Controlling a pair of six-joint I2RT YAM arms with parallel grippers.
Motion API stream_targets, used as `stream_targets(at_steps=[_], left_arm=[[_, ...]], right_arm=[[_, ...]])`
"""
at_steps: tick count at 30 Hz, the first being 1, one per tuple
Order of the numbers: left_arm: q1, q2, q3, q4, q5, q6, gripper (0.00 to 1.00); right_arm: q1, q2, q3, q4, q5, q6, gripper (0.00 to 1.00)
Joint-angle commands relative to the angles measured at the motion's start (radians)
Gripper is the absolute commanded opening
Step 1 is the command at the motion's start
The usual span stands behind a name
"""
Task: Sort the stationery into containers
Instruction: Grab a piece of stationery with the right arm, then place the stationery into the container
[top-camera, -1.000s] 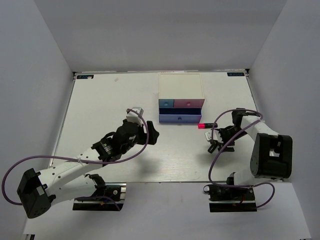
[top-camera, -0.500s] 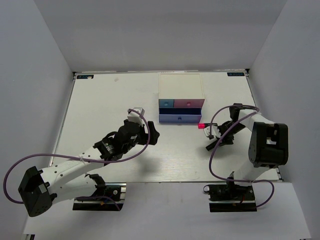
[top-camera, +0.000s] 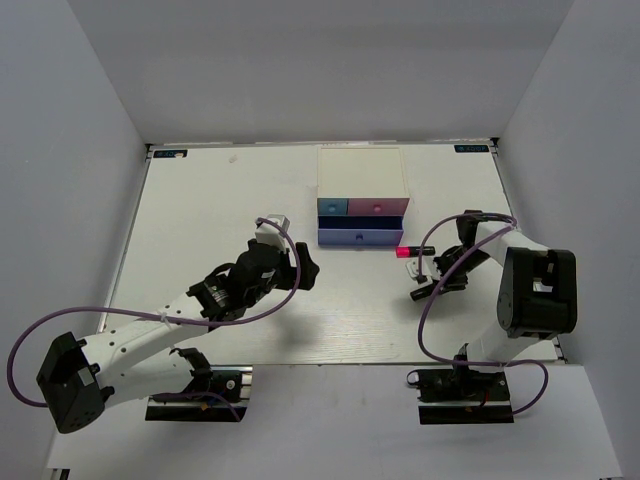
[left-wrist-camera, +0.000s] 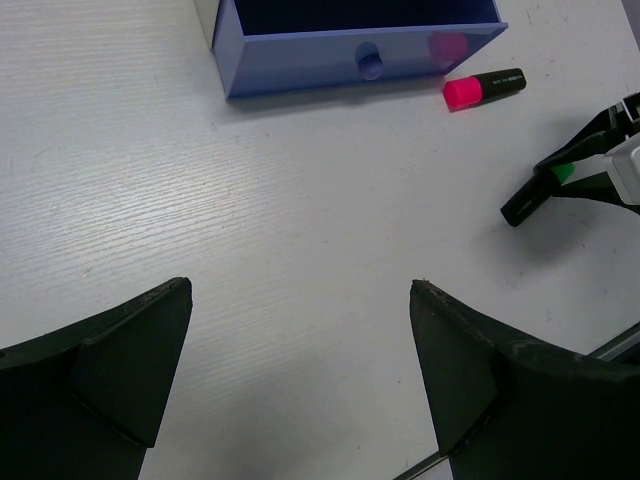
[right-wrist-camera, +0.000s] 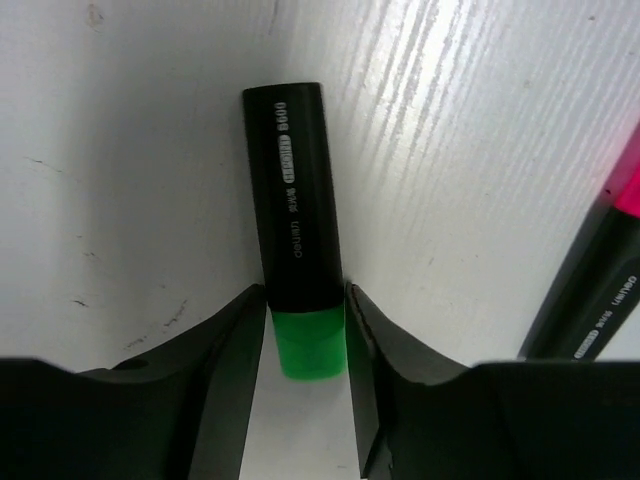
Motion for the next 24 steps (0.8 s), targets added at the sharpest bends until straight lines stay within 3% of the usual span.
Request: stream_targets(at_steps=[1,5,7,11,14,18,24], left_arm=[[0.003,0.0,0.005,0.019,-0.01,-0.005,0.99],[0.003,0.0,0.005,0.019,-0.01,-0.005,0.99],[0.003,0.0,0.005,0.019,-0.01,-0.005,0.99],[0.003,-0.021,-0.026,0.04,-0.01,-0.014,0.99],[0.003,-0.021,-0.026,0.051,-0.001,-0.023,0.99],[0.003,-0.003,-0.017,0.051,0.008,-0.023,0.99],[0.003,-0.003,-0.026,0.06,0.008,-0.023,0.99]], right_arm=[[0.007,0.031,-0.026,-0.065,0.029,-0.325,0.42],[0.009,0.021,0.03,-0.127,-0.036,-0.264,0.24],[0.01,-0.008,0.058,-0.168,-0.141,-0.23,0.18],[0.021,-0.074,0.15,-0.194,-0.344,-0.042,0.12],[0.029,-0.164,0.166,-0.124,-0.418,0.063,0.1],[0.121,-0.283,0.115,0.176,-0.433,0.358,0.09],[0.233,-0.295,0.078,0.54,-0.324,0.563,0.07]])
